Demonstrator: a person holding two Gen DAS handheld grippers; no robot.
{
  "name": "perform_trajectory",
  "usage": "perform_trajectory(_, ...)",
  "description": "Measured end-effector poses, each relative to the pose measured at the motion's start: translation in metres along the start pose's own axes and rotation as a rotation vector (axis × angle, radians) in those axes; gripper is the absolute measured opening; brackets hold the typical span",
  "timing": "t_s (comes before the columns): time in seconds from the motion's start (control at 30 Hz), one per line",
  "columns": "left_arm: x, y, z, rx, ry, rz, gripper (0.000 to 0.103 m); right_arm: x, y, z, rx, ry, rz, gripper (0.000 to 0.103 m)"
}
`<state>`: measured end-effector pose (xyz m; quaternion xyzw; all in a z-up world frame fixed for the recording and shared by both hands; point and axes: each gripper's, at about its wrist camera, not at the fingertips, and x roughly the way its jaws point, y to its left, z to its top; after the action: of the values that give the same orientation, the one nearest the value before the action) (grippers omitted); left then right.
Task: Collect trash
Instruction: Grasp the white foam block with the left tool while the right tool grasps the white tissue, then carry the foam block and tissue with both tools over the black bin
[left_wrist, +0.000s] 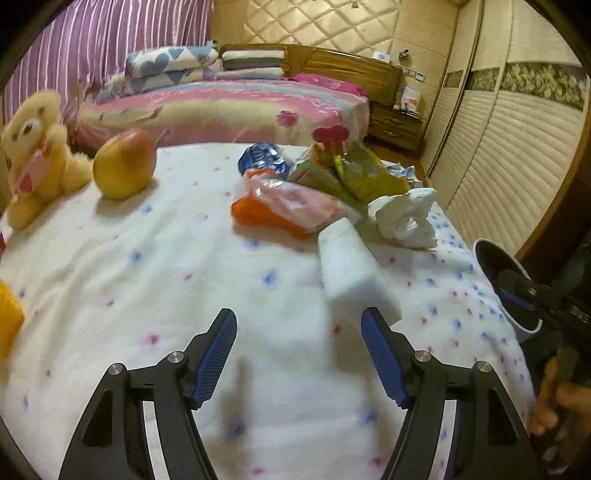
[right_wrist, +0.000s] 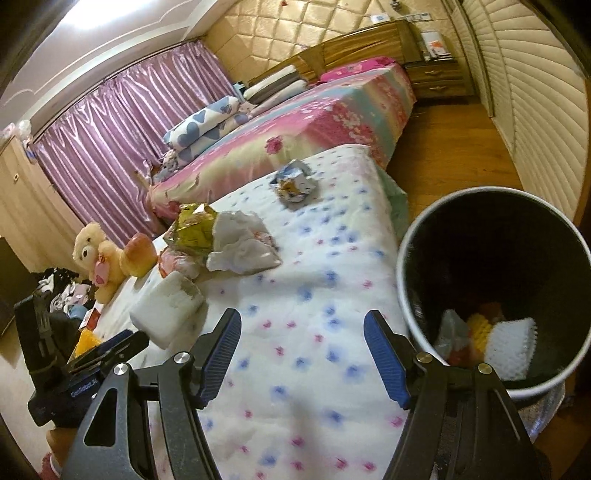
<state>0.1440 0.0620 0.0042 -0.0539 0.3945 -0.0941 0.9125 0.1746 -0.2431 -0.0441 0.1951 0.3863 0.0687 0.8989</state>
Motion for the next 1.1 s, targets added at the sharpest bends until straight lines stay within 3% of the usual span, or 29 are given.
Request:
perform_trajectory(0.17,-0.004,0.0,-0.007,-0.024,0.024,-0.096,0.073,0.012,0.013,0.007,-0.024,0.005,0.023,0.071)
perform_trajectory(0.43,0.026,-0.013,0.006,0.002,0.056,-0.072,0.075,0.045,0.031,0.02,-0.073,0.037,0.042,0.071)
perform_trajectory(0.53,0.034,-0.017,0.009,0.035,0.045,-0.003,0.063,0.059,0.036,0.025,-0.09,0.054,0.047,0.071)
perform_trajectory(0.57,0.036,-0.015,0.011,0.03,0.049,-0.01,0.052,0.065,0.039,0.028,-0.098,0.062,0.051,0.071)
perform_trajectory(0.77,0.045,-0.013,0.016,0.045,0.046,-0.043,0.047,0.093,0.051,0.041,-0.134,0.095,0.055,0.069)
perform_trajectory(0.8,0.046,-0.013,0.015,0.047,0.047,-0.044,0.047,0.096,0.052,0.041,-0.14,0.103,0.052,0.061)
perform_trajectory(0.83,0.047,-0.012,0.015,0.042,0.048,-0.052,0.047,0.1,0.054,0.041,-0.148,0.113,0.047,0.037)
perform_trajectory(0.87,0.047,-0.01,0.015,0.033,0.047,-0.061,0.046,0.104,0.055,0.039,-0.158,0.127,0.039,0.03)
perform_trajectory(1.1,0.041,-0.006,0.014,0.016,0.022,-0.099,0.045,0.086,0.055,0.029,-0.171,0.105,0.034,0.024)
